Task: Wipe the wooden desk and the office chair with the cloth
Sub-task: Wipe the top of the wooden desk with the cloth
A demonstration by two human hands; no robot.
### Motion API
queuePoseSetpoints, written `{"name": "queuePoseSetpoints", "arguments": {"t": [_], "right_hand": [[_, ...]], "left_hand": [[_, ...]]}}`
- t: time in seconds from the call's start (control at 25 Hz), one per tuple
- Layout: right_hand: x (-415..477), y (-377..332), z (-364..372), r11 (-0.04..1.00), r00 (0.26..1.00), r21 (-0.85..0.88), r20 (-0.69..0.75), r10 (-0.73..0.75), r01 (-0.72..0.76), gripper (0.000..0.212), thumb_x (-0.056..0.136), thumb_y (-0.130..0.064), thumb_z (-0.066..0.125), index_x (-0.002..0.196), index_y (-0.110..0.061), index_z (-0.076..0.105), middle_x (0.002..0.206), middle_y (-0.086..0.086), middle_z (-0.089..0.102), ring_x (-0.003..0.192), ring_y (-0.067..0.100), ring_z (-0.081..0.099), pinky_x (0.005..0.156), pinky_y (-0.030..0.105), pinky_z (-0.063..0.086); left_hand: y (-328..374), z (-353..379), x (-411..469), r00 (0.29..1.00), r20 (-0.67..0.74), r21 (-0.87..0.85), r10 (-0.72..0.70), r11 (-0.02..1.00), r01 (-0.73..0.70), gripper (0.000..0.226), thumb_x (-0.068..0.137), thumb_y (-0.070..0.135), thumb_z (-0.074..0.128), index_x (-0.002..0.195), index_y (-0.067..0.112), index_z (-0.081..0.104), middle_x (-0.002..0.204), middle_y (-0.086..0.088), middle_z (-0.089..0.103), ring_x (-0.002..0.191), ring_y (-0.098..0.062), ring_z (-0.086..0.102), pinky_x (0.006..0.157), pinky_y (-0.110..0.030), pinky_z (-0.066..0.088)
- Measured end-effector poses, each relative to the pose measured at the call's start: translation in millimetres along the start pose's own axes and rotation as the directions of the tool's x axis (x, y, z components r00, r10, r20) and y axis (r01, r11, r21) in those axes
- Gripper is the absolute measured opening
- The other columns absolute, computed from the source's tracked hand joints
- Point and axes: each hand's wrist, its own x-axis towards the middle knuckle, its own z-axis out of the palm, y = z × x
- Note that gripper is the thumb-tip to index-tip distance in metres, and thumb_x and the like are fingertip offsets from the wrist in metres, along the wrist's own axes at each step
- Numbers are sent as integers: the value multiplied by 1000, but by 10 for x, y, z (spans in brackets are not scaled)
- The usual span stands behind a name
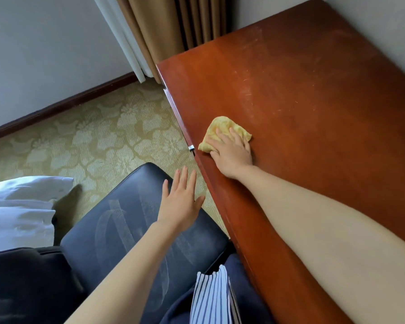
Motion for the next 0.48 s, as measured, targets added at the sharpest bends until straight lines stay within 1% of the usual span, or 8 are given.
{"name": "queuePoseSetpoints", "arguments": {"t": [0.12,0.24,0.36,0.48], "right_hand": [[-411,61,152,994,993,-20,-39,-109,108,42,100,-42,35,141,-48,31,156,-14,18,145,17,2,115,42,3],[-902,140,295,993,991,-15,-49,-122,121,42,98,-42,39,139,-48,35,153,-16,25,144,15,9,113,39,8],[-1383,149,419,997,993,19,-90,-74,76,41,96,-39,45,136,-48,41,149,-17,34,141,15,17,111,35,12],[-1762,153,523,992,993,125,-116,30,-16,39,95,-36,50,132,-46,48,145,-17,40,139,14,23,111,36,16]], "left_hand": [[-47,-41,-144,1000,4,-28,29,999,-29,66,101,43,28,151,17,-5,159,-3,-13,145,-18,-15,116,-41,-7],[-58,-79,-219,996,40,-38,83,996,-82,71,99,46,33,151,15,-5,159,-4,-13,145,-17,-14,116,-41,-4],[-46,-118,-216,986,105,-52,131,991,-126,84,95,50,43,151,13,-7,158,-7,-15,145,-19,-13,117,-42,-1],[55,-140,-104,978,151,-50,145,989,-139,98,89,53,53,150,10,-11,157,-9,-17,145,-22,-13,117,-45,0]]}}
